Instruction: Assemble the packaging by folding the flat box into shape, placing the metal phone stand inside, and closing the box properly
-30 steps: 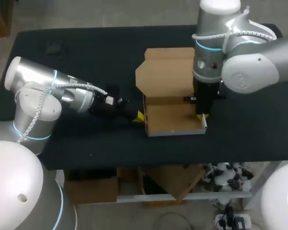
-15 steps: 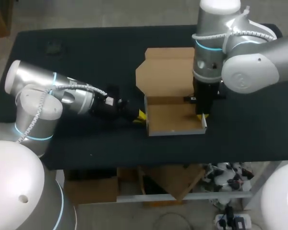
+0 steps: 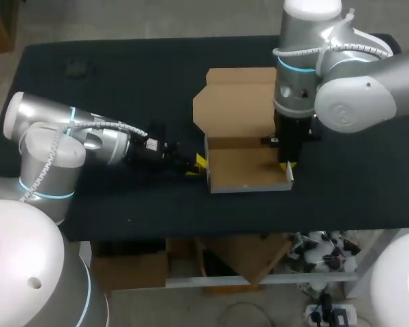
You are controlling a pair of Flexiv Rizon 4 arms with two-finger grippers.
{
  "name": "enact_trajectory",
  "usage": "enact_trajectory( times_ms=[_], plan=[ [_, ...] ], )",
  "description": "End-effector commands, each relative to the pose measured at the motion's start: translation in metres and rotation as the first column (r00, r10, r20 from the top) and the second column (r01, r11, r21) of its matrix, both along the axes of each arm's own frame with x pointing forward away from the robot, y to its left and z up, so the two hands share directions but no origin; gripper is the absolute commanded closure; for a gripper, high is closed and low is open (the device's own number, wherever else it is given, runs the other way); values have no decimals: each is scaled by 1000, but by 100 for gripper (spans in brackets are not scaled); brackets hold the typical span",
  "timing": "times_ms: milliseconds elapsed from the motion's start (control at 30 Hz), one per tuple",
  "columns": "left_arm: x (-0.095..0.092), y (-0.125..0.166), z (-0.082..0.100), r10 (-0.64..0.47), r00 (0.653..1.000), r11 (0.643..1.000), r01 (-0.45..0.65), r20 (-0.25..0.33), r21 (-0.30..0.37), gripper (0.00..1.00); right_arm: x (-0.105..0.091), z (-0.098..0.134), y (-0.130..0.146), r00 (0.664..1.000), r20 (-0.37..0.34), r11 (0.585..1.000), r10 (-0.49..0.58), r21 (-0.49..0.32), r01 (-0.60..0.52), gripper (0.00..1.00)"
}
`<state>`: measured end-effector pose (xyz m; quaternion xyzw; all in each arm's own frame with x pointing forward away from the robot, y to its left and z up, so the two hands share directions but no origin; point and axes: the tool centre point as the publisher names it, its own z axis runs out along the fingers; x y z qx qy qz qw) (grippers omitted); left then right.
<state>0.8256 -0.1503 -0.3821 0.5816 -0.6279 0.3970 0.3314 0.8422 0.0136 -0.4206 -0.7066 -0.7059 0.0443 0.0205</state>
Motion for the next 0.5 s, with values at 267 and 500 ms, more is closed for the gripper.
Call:
enact_trajectory(
  times_ms=[267,500],
  plan=[
    [3,-4,3,-7,1000,1000,7,1,-27,64,0,-1,1,1000,-1,1000,-1,-2,1,100],
    [5,-11,3,-17,1000,1000,17,0,-22,65,0,-1,1,1000,-1,1000,-1,-2,1,100]
  ],
)
